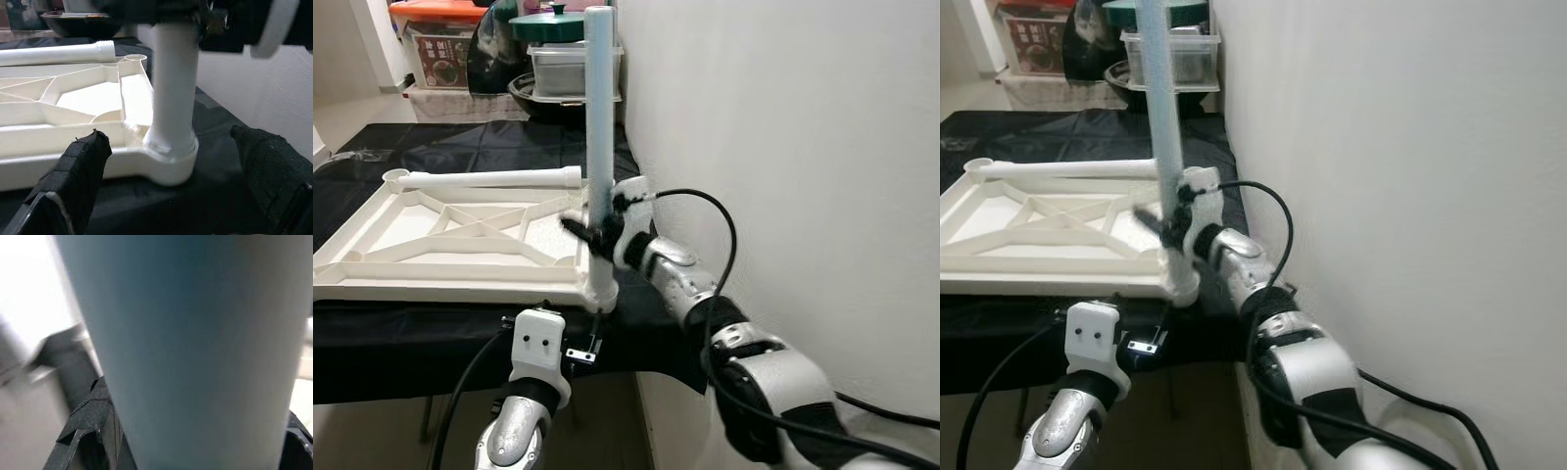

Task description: Building children table

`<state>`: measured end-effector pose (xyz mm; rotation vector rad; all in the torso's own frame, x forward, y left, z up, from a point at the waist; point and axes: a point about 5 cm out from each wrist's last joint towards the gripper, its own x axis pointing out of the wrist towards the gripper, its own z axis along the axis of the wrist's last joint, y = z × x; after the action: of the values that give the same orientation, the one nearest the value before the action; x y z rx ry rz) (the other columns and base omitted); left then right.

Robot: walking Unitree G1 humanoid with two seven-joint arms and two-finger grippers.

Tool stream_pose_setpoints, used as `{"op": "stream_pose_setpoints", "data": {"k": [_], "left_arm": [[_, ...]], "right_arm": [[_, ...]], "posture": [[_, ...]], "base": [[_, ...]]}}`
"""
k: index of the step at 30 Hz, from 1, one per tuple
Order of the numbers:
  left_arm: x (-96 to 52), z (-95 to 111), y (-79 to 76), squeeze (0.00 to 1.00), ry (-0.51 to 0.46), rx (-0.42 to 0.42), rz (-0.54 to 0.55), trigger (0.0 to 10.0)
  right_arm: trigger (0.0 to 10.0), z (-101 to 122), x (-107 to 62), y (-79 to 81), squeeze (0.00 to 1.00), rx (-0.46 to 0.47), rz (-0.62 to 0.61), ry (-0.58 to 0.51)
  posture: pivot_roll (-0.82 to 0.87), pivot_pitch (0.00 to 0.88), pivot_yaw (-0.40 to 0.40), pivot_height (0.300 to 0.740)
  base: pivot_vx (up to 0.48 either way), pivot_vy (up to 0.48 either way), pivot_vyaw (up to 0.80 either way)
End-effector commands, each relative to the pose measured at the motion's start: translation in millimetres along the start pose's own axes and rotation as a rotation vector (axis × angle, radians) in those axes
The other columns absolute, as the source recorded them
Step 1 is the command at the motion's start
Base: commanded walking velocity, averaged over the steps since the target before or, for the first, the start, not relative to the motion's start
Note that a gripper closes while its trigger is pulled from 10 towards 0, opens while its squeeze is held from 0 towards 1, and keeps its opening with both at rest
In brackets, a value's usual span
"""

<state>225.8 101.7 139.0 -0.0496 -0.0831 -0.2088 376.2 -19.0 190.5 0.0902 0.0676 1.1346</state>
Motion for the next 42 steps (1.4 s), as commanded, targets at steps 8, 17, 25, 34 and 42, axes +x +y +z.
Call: {"op": "stream_pose_setpoints", "data": {"k": [8,17,25,34,42], "left_arm": [[-2.0,-1,-0.4,0.0,0.01,-0.002,0.0,10.0],[-2.3,-2,-1.1,0.0,0.01,0.001,0.003,10.0],[-2.5,-3,-2.1,0.0,0.011,0.0,0.0,10.0],[-2.7,-4,-3.7,0.0,0.014,0.009,-0.012,10.0],[-2.8,-4,-3.7,0.0,0.015,0.008,-0.013,10.0]], "right_arm": [[10.0,0,9.4,22.8,0.0,-0.012,0.322,0.09],[0.0,1,27.8,17.4,0.0,-0.09,-0.084,0.036],[0.0,3,20.2,-1.8,0.0,-0.088,-0.401,0.022],[0.0,-28,-35.0,-40.3,0.0,0.299,-1.25,-0.075],[10.0,-18,-4.7,-19.5,1.0,0.214,-1.012,-0.131]], "posture": [[0.02,0.0,-0.071,0.74],[0.03,0.0,-0.081,0.74],[0.02,0.0,-0.079,0.74],[0.02,0.0,-0.075,0.74],[0.02,0.0,-0.072,0.74]], "base": [[0.0,0.0,0.0],[0.0,0.0,0.0],[0.0,0.0,0.0],[0.0,0.0,0.0],[0.0,0.0,0.0]]}}
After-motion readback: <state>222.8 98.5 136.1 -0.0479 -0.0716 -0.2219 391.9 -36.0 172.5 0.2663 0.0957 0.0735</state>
